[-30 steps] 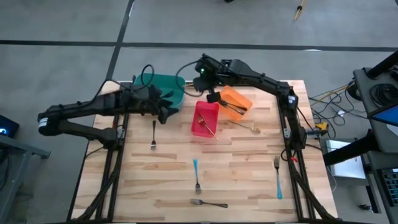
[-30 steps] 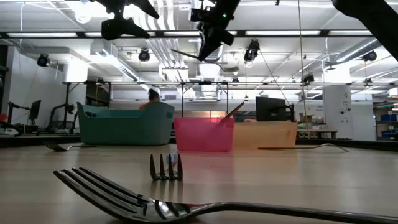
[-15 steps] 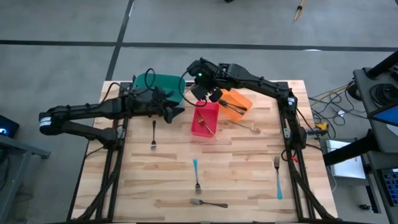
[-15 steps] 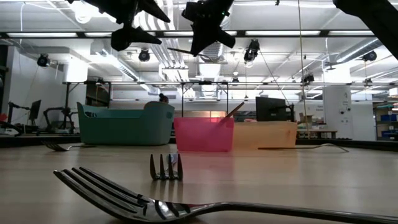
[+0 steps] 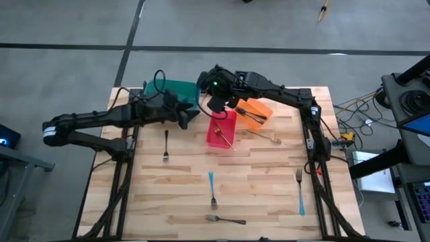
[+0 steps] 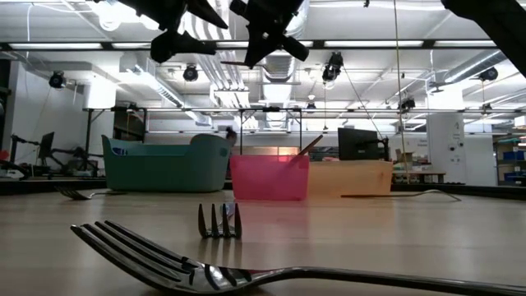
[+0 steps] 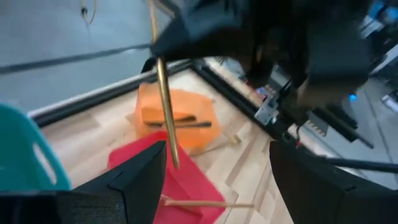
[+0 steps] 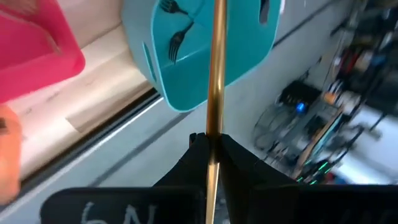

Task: Sort silverware by color (type)
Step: Put the golden fork into the red bin

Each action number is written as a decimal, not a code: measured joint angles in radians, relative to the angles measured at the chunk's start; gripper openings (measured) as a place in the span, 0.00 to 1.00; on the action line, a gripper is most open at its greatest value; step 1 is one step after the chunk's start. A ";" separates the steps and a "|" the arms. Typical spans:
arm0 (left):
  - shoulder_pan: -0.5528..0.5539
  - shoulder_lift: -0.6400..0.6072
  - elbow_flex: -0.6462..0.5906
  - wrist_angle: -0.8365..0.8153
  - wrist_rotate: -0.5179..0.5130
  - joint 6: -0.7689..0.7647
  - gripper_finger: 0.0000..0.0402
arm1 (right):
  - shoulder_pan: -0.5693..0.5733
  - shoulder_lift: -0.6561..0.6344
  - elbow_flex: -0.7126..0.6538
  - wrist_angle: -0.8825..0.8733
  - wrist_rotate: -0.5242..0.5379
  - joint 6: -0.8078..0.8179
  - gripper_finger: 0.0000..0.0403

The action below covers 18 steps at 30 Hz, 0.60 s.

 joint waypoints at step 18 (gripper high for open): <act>0.108 0.116 0.002 0.084 0.053 0.014 0.65 | 0.028 -0.005 -0.001 0.115 -0.013 -0.182 0.03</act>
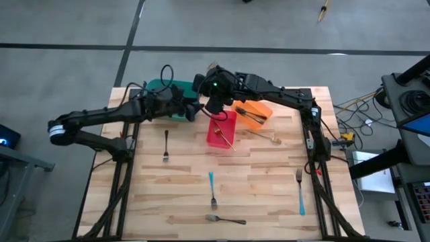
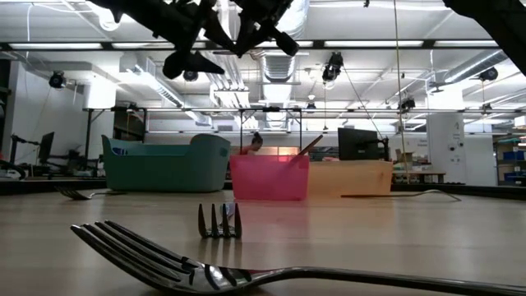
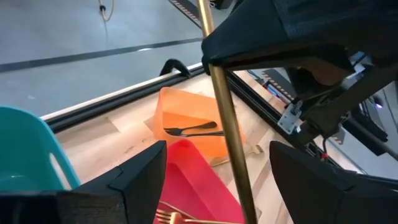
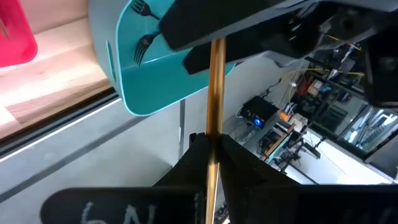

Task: Sort silverware by color (type)
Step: Put the golden fork into the red bin

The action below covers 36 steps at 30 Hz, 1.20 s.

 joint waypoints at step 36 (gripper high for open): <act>-0.009 -0.014 0.128 -0.038 -0.027 0.037 0.00 | -0.008 0.001 -0.001 0.117 -0.020 0.083 0.25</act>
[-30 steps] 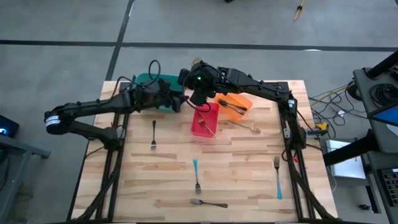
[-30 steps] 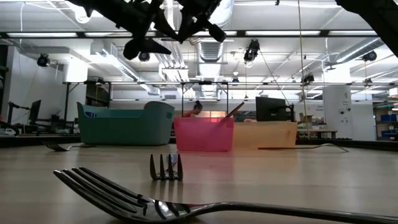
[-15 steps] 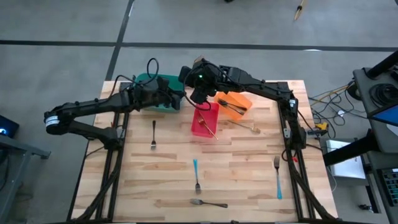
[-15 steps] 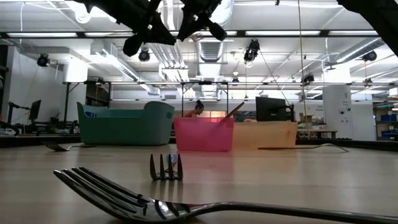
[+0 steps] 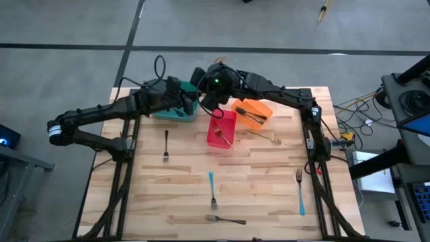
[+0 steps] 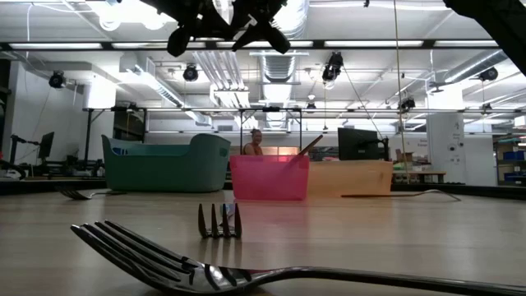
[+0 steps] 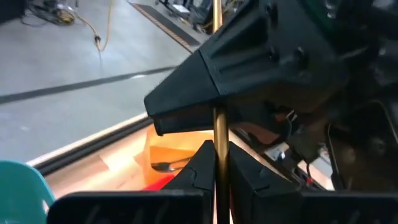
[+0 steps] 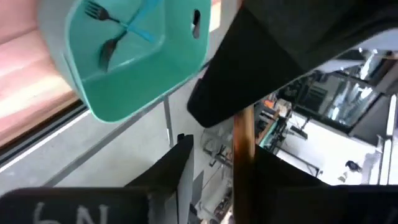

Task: Sort silverware by color (type)
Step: Put the golden fork into the red bin

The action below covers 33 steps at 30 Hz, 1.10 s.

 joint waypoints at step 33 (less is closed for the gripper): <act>0.001 -0.066 -0.003 -0.045 -0.200 -0.138 0.00 | -0.040 -0.034 0.001 0.131 0.100 0.061 0.27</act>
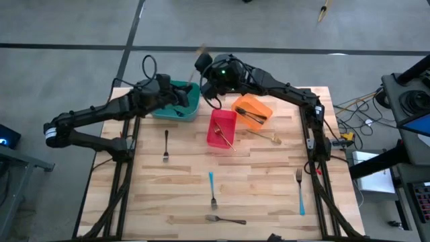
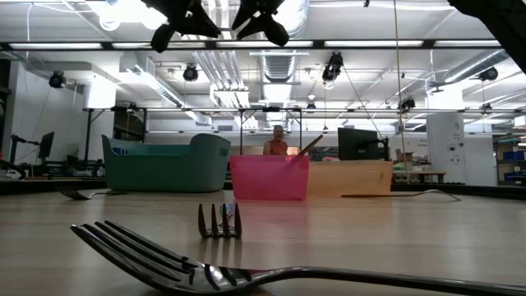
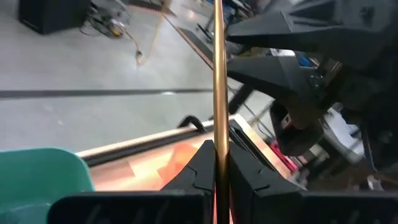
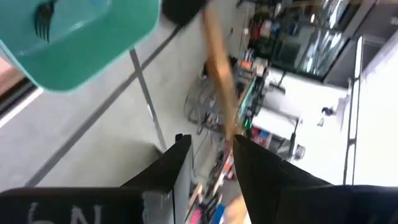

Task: Sort silverware by color (type)
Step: Put the golden fork into the red bin

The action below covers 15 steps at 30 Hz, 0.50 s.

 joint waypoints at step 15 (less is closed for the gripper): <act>-0.010 -0.100 0.000 0.136 -0.084 0.210 0.00 | -0.135 -0.045 0.000 0.313 -0.001 0.862 0.21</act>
